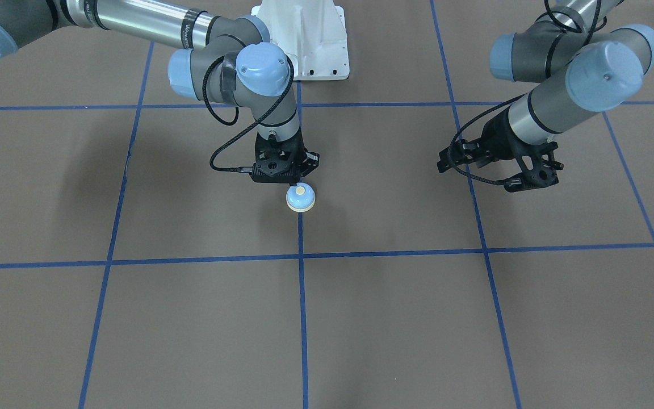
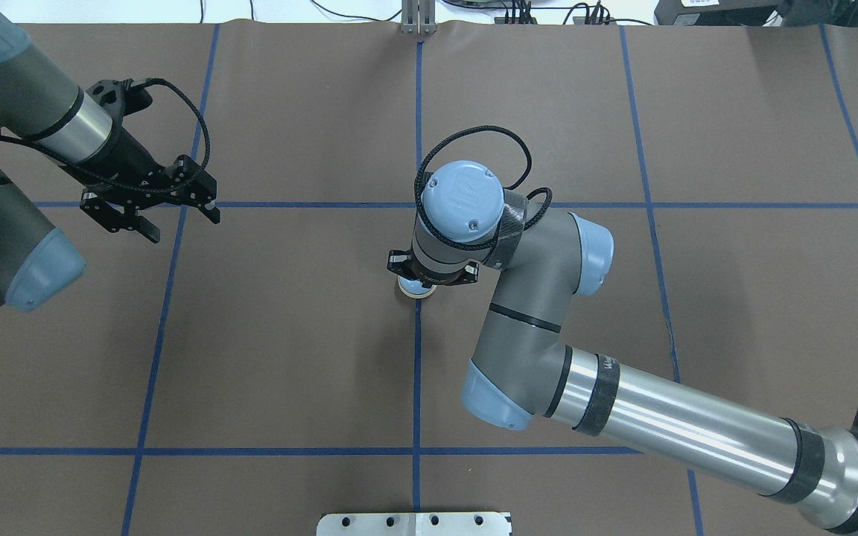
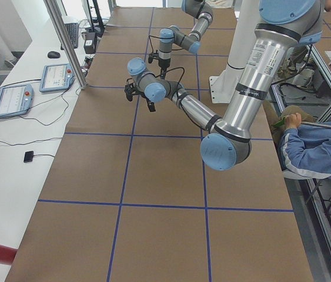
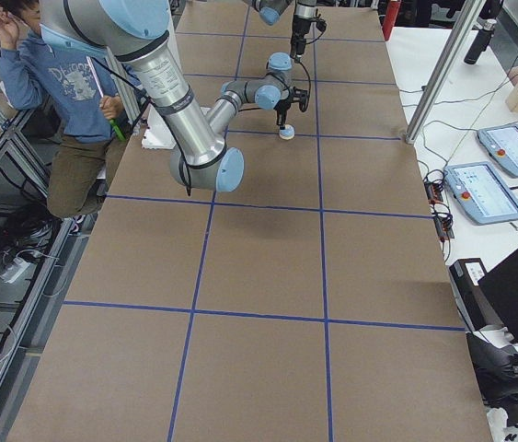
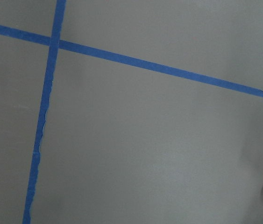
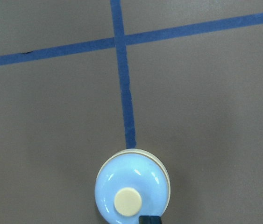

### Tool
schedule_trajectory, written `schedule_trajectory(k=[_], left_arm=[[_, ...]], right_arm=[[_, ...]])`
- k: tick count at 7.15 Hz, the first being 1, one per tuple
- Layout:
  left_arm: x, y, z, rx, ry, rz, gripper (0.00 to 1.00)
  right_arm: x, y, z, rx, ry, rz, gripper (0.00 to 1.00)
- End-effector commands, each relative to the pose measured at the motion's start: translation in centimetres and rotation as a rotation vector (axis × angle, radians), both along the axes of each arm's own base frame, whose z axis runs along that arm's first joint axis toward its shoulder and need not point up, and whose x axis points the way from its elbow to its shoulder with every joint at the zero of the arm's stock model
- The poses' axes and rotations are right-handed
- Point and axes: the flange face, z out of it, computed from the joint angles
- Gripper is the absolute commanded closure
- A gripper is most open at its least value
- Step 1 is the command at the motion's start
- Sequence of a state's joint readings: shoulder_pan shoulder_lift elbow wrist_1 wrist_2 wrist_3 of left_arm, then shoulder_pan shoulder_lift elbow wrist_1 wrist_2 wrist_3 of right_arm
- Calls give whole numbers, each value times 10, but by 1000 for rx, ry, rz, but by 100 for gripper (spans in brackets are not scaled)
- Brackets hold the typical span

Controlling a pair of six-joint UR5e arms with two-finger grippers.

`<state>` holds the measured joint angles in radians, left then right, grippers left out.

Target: Place and press bell with both arms

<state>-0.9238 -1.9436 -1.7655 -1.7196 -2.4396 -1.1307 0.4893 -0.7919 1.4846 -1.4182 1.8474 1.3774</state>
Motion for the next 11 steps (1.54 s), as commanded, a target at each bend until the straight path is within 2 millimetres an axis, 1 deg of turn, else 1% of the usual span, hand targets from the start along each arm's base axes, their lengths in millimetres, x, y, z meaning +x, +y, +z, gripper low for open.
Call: schedule_trajectory(k=[1,3,6,8,9,10,11], left_arm=[[2,1,0,0,-1,1,5],[1,1,-1,1,0,1,5],[1,2,-2,2,1,1,5],[1,2,-2,2,1,1,5],[2,3,-3,2,2,1,5],[2,3,-3,2,2,1,5],[2,3,-3,1,2,1,5]], right_arm=[[-4,-4,-5,11,2,12,100],[-1,-8,-9,14,-4,20,100],[-8,-12,1,8,11,20,100],[-9,-12,-1,13,0,17,100],[2,-21,-14,16,-24,29,100],[33,-35,-23,-10,-64,23,100],[71,-39,-2,-35,-83,20,100]])
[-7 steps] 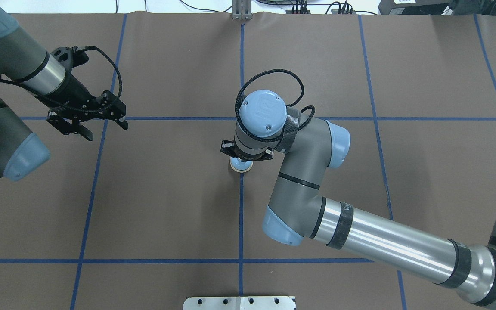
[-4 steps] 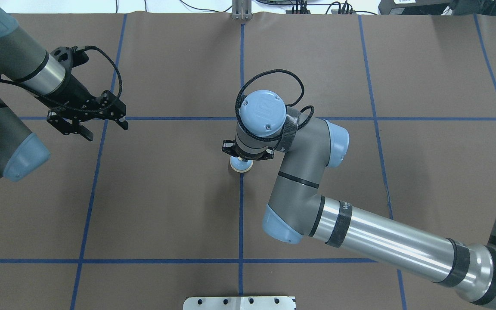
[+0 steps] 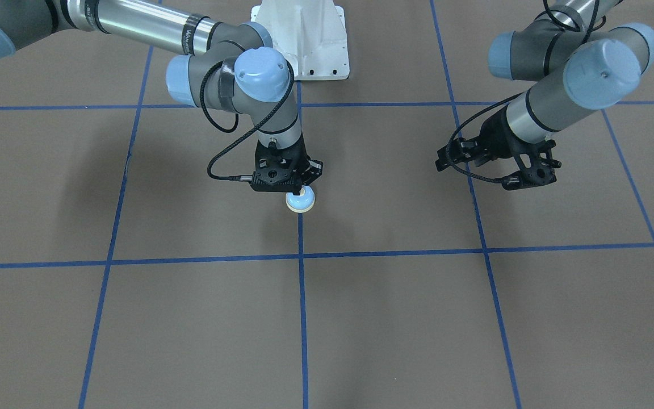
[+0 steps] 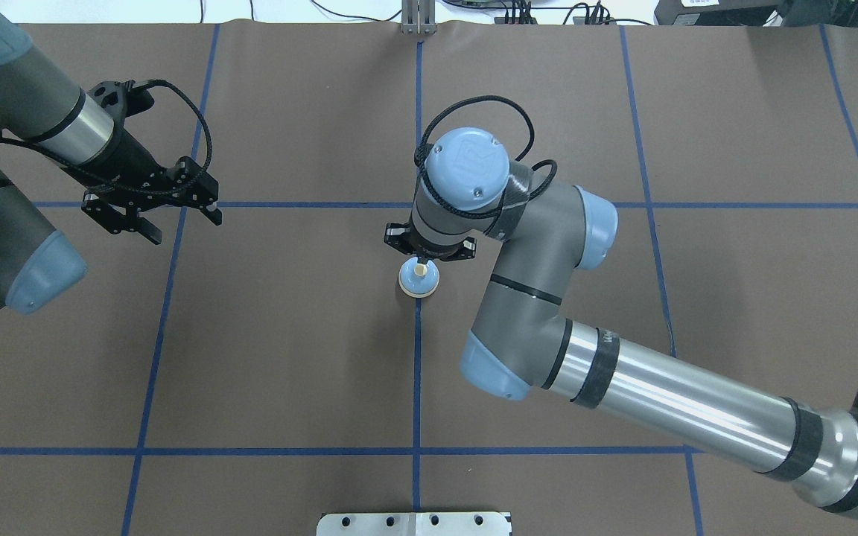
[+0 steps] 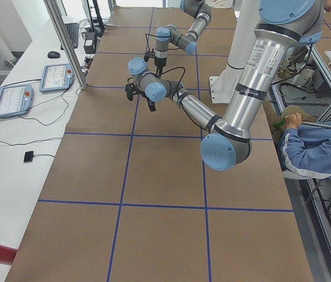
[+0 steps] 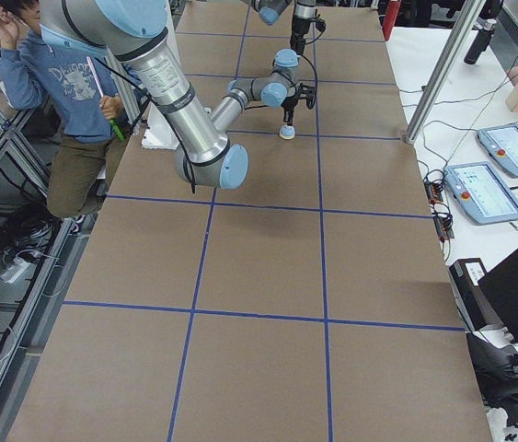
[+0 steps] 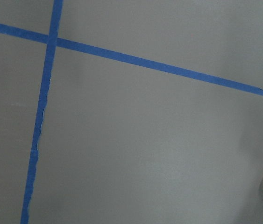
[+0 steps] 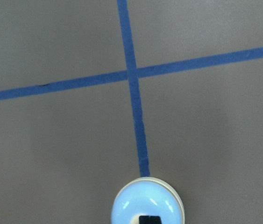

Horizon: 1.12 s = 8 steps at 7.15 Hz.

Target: Place and press bell with both arms

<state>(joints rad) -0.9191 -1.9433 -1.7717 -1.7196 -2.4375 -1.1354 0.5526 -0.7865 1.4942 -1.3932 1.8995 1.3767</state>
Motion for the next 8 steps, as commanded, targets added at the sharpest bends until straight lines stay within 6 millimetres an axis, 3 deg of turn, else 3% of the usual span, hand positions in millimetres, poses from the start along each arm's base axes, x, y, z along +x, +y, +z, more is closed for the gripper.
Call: schedule_trajectory(k=[1,3,4,5,6,8], left_arm=[[-3,1,-3,8,4,-1,5],[-33,13,24,99,0,32,6],[-73,24,60,161,-21,50,6],[-113,29,91,221,-39,62,6],[-154,35,128,290,-61,86,6],[-243,60,194,425,-108,123,1]], right_arm=[[83,-6,33,-8,-38,-2,100],[230,-13,105,46,-48,-60,100],[296,-20,144,64,-33,-69,100],[348,-13,183,95,-2,-90,64],[399,-7,223,110,40,-85,1],[495,6,290,195,61,-151,0]])
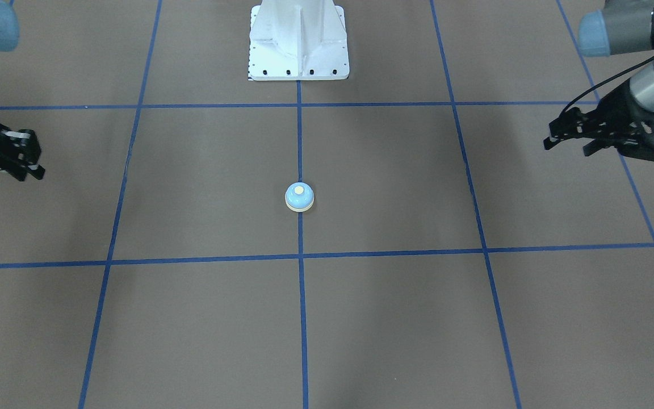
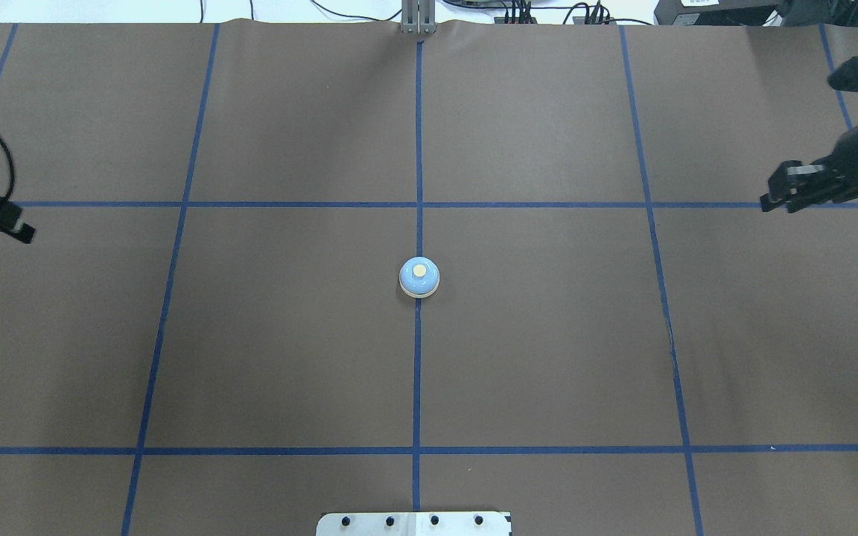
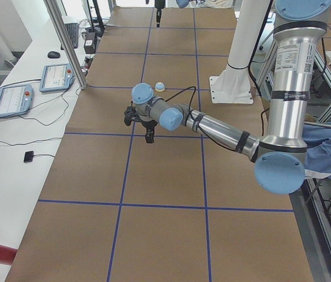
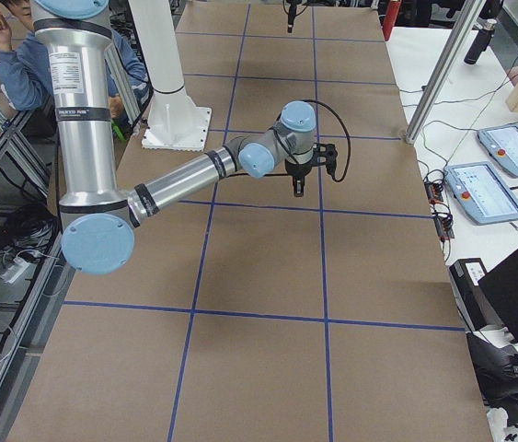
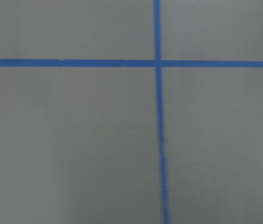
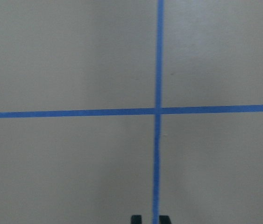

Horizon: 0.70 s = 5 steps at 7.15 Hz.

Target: Place and press bell with both arms

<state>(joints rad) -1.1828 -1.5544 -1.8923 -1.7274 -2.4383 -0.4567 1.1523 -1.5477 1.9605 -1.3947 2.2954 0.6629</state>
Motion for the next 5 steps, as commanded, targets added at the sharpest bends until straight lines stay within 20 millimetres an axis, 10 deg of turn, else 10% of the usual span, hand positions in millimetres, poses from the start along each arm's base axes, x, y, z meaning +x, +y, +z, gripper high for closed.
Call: schedule_trajectory(k=[1,3,5], left_arm=[[-96,30,68,134,-56,23,1],[-173,42,135,201,-106,19,1],[-189,48,164,143,-110,-6,1]], right_arm=[[101,18,79,86,44,-62,0],[171,24,119,105,108,-147,0],[191,36,135,93,128,-200,0]])
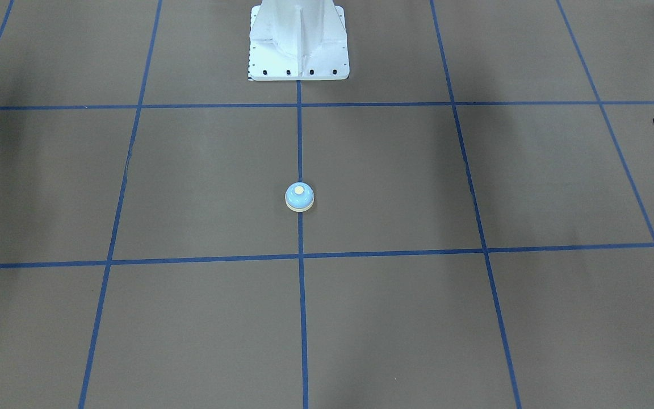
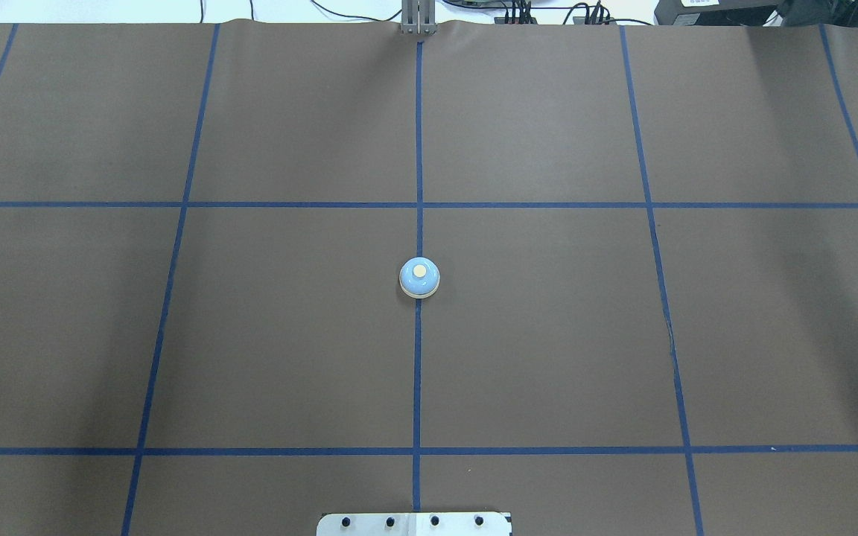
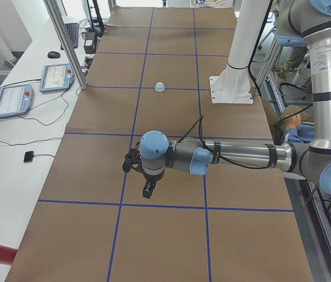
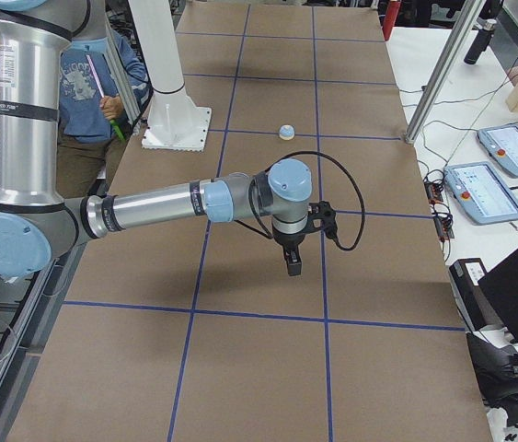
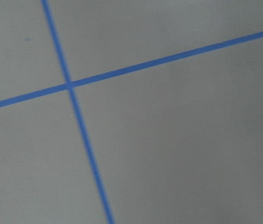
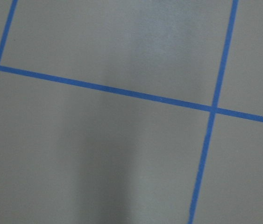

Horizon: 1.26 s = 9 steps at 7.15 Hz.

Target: Place and press bell with both arms

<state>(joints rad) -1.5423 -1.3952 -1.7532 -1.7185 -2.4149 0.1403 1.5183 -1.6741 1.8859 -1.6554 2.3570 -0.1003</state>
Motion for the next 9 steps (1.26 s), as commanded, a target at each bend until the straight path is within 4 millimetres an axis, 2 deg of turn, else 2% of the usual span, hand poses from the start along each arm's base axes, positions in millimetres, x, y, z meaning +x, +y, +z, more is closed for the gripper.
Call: schedule_trajectory(k=[1,3,4,5,6,9], left_arm=[[-11,1,25,-76,-3,-11,1],[-12,-1,13,-151,3,-82,1],[-12,3,17,-183,5,-105,1],[-11,2,7,-149,9,-100,1],[-12,5,4,-154,7,-106,0],[-13,0,-11,-127,0,-110,0]], right_arm=[[13,14,18,-24,16,-30,0],[13,12,16,-30,17,-19,0],[13,12,30,-37,24,-31,0],[12,10,29,-43,19,-26,0],[12,3,44,-74,24,-23,0],[11,-5,56,-101,23,-20,0]])
